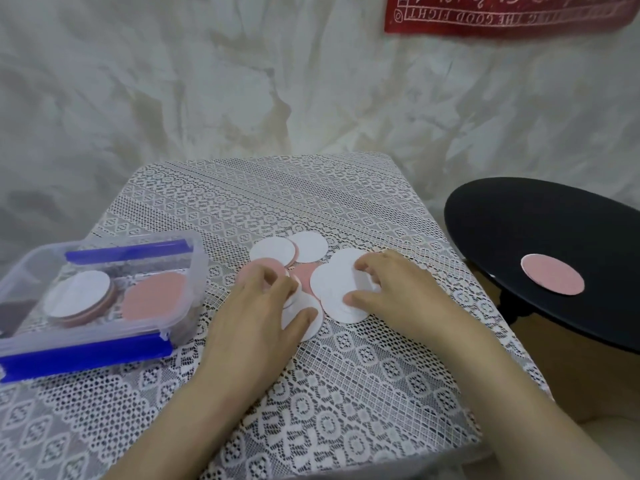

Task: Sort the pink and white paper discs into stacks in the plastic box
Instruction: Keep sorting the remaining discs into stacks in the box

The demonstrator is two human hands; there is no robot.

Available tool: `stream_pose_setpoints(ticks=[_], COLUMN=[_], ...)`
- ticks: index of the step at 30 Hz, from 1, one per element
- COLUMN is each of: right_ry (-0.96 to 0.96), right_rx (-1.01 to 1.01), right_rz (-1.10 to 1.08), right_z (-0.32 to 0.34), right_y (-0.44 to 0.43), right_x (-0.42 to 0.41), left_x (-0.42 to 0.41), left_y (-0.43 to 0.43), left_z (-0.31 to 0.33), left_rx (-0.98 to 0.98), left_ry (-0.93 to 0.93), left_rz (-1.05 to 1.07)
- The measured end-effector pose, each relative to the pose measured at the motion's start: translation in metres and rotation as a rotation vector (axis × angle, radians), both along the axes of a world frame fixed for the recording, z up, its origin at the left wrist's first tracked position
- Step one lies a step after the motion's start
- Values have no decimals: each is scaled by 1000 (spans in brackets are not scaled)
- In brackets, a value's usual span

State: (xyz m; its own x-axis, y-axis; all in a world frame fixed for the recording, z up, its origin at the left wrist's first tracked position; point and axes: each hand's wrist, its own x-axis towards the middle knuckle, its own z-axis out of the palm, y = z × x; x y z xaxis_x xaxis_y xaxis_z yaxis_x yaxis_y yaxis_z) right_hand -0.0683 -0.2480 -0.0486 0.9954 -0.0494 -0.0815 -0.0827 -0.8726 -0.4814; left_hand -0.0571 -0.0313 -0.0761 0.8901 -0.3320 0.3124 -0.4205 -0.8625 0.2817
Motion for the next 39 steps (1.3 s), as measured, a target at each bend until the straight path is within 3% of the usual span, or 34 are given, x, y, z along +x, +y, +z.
stream_pose_setpoints(ticks=[5, 9, 15, 24, 34, 39], right_ry=[-30, -114, -197, -81, -36, -21], right_rx=[36, 199, 294, 601, 740, 765], right_rz=[-51, -76, -1, 138, 93, 134], right_z=[2, -1, -4, -6, 3, 2], right_y=[-3, -8, -8, 19, 36, 36], right_x=[9, 12, 4, -2, 2, 1], left_x=[3, 2, 0, -7, 0, 1], left_y=[-2, -2, 3, 6, 13, 14], left_z=[-1, -1, 0, 8, 11, 10], left_rx=[-49, -130, -237, -499, -777, -849], left_ry=[7, 26, 77, 218, 448, 468], left_rz=[-35, -66, -105, -144, -169, -139])
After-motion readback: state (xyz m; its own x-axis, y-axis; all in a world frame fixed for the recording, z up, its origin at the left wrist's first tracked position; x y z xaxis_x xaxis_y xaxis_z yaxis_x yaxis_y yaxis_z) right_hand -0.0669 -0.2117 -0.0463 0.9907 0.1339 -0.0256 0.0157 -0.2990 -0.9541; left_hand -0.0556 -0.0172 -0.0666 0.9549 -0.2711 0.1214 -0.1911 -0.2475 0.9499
